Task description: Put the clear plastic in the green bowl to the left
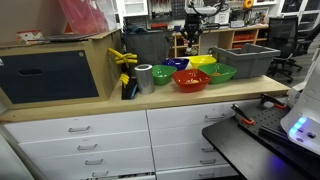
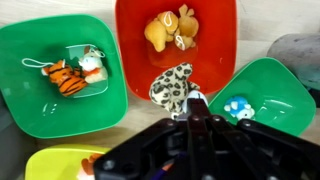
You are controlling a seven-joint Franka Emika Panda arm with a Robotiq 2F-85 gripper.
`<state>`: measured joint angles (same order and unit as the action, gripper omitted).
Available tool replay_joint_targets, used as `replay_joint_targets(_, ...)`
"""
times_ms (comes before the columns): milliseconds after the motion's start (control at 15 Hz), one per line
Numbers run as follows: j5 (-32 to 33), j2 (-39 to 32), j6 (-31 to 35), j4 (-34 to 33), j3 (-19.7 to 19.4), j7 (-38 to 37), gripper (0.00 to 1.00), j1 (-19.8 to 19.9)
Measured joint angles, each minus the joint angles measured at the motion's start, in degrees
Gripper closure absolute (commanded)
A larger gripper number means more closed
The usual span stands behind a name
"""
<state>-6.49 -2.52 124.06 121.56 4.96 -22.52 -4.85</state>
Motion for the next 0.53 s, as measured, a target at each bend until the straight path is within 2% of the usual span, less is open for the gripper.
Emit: replay_joint_targets(533, -1.7, -5.2, 8.3, -0.9, 1.4, 0.0, 1.0, -1.8)
